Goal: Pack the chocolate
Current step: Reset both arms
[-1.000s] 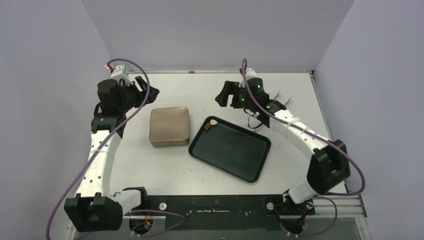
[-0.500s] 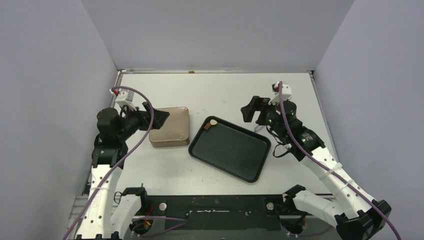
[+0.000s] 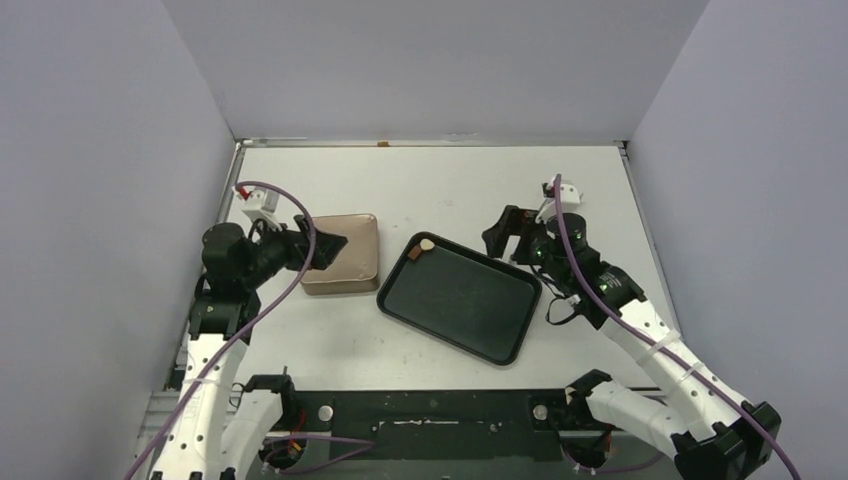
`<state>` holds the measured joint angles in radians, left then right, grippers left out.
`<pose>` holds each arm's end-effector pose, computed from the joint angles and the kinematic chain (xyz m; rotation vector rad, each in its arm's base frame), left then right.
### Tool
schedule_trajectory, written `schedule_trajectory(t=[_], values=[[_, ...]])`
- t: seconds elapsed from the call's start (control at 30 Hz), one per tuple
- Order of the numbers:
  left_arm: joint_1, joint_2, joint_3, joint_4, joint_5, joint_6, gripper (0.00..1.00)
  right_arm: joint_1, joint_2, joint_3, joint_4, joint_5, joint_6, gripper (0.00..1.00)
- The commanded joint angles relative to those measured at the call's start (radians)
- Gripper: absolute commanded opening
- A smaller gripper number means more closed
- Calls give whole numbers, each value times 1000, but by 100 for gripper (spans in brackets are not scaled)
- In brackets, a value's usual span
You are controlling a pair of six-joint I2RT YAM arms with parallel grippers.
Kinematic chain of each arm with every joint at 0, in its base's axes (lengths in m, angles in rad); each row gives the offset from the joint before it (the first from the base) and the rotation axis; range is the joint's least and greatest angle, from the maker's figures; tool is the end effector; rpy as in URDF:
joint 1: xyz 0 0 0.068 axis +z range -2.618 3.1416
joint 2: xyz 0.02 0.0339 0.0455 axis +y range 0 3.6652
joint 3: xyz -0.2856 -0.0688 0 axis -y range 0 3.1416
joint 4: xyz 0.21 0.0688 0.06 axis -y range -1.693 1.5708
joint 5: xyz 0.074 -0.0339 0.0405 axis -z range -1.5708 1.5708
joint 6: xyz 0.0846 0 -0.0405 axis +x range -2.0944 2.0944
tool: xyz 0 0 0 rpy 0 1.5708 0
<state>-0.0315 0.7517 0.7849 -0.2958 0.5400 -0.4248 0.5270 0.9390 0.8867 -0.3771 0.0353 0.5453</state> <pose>0.1593 -0.0485 0.3374 0.0233 1.8717 -0.8112 0.1816 0.1022 0.3269 0.0422 2.0598 0.6443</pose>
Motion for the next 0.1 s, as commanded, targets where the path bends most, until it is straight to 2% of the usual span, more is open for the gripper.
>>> schedule_trajectory(t=[0.0, 0.07], values=[[-5, -2, 33, 33, 12, 20, 97, 4, -23, 8, 28, 14, 15, 100], [-5, -3, 36, 29, 10, 22, 97, 3, -26, 12, 25, 20, 14, 100]])
